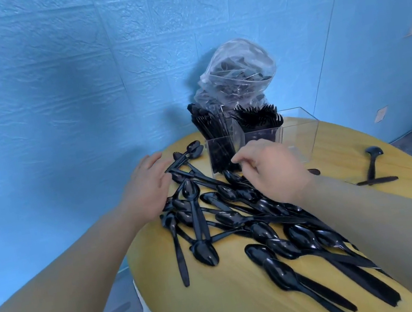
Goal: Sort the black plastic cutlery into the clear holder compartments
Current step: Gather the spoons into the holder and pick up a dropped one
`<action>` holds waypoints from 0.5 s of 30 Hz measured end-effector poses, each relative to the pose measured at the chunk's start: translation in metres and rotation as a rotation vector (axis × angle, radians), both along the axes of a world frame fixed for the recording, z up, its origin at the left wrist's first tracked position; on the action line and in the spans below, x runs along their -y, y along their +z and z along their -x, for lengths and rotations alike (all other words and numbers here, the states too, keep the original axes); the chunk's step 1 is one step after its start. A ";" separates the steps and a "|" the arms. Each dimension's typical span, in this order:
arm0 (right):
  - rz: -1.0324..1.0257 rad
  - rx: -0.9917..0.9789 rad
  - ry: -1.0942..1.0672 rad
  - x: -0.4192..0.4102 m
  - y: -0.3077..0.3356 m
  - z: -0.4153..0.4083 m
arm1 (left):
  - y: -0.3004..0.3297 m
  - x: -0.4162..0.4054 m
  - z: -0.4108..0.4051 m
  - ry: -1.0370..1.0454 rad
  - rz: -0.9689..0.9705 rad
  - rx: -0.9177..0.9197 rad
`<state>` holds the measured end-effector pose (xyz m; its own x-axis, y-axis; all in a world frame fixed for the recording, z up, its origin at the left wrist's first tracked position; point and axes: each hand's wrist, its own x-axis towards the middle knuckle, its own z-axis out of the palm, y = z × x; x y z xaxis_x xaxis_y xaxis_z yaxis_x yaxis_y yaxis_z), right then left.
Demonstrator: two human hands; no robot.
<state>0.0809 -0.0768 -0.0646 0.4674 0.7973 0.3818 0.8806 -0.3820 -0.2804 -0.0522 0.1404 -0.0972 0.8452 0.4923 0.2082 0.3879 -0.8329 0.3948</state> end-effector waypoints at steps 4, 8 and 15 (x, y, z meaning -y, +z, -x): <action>0.019 0.007 -0.023 -0.007 -0.009 0.001 | -0.007 -0.010 -0.019 -0.008 0.096 -0.071; 0.038 0.018 0.014 -0.015 -0.017 0.001 | -0.019 -0.016 -0.038 -0.054 0.066 -0.228; 0.124 0.037 0.043 -0.025 -0.023 0.000 | -0.032 -0.012 -0.031 -0.051 0.059 -0.282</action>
